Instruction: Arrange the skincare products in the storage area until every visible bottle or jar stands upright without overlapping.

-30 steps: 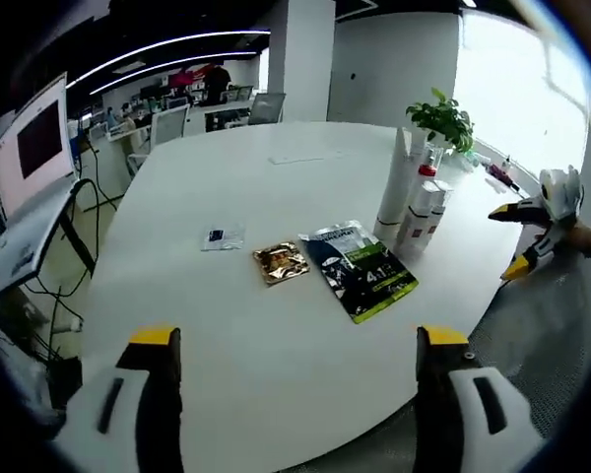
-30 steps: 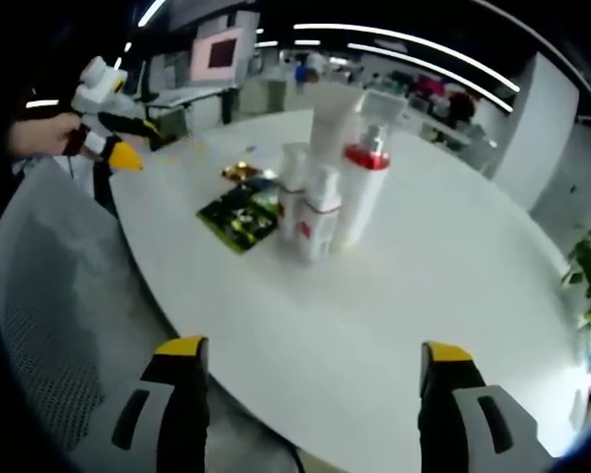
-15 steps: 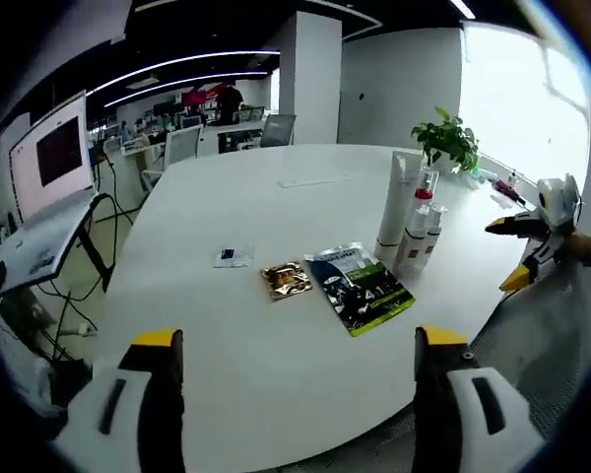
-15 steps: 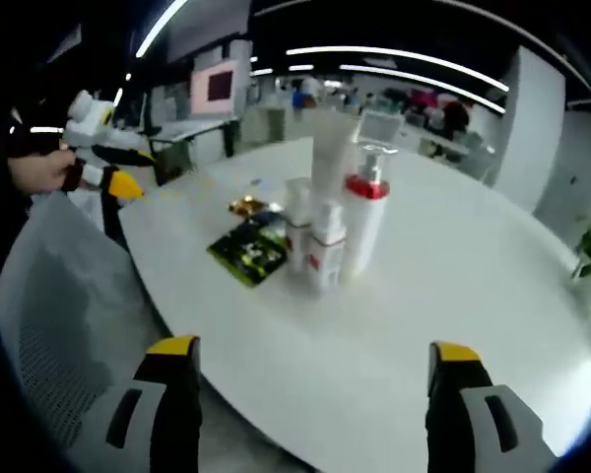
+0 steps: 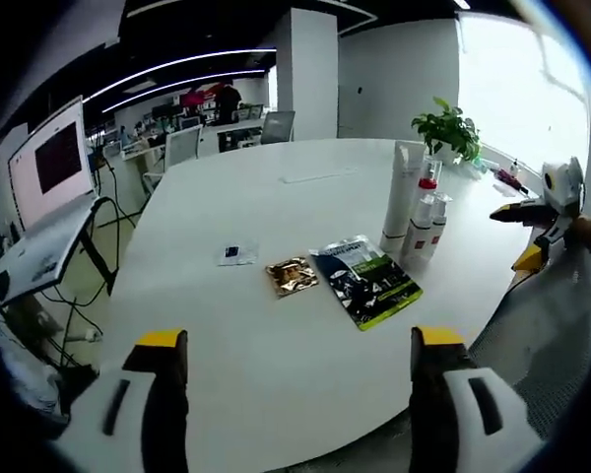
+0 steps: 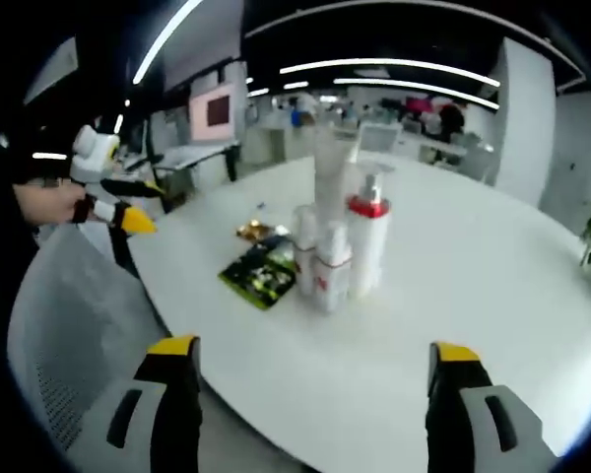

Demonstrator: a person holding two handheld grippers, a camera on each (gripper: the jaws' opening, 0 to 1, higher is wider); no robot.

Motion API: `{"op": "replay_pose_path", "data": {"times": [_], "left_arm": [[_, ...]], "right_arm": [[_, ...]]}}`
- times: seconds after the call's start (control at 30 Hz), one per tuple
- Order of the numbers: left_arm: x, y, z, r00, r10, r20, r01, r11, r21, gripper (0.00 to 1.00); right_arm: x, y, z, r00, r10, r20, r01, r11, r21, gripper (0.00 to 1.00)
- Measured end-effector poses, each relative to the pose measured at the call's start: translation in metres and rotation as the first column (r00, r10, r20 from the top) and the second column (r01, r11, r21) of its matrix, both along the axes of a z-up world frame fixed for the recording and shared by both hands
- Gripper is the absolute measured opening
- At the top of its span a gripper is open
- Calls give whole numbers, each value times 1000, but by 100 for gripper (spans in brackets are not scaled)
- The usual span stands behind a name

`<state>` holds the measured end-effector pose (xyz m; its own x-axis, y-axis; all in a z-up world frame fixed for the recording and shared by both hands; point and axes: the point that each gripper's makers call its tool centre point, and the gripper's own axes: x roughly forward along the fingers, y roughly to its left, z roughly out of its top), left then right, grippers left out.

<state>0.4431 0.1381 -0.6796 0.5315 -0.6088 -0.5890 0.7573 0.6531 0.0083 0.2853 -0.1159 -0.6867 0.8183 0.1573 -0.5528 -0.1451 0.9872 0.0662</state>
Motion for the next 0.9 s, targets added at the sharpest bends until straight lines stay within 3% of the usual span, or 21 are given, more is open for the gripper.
{"op": "replay_pose_path", "data": {"times": [0.03,0.2,0.33,0.47,0.57,0.73,0.9], "left_arm": [[0,0,0,1000,-3,0,3,1000,-1,90],[-1,-1,0,1000,-14,7,14,1000,8,90],[-1,0,-1,1000,-8,0,8,1000,5,89],[-2,0,-3,1000,-8,-10,8,1000,14,88],[-2,0,-4,1000,-11,-10,11,1000,19,88],[-3,-2,-6,999,-18,-27,18,999,27,89],[9,-4,-7,999,-8,-45,8,1000,13,89]], "right_arm": [[4,5,10,999,-6,49,3,999,48,99],[-2,13,16,999,11,36,-13,999,37,98],[3,10,19,997,-33,73,29,998,49,92],[2,-5,12,996,-71,61,72,997,-12,85],[5,-7,24,988,-100,121,98,995,25,80],[2,-8,17,992,-99,80,98,995,11,71],[4,-9,16,992,-90,88,92,996,-10,81]]}}
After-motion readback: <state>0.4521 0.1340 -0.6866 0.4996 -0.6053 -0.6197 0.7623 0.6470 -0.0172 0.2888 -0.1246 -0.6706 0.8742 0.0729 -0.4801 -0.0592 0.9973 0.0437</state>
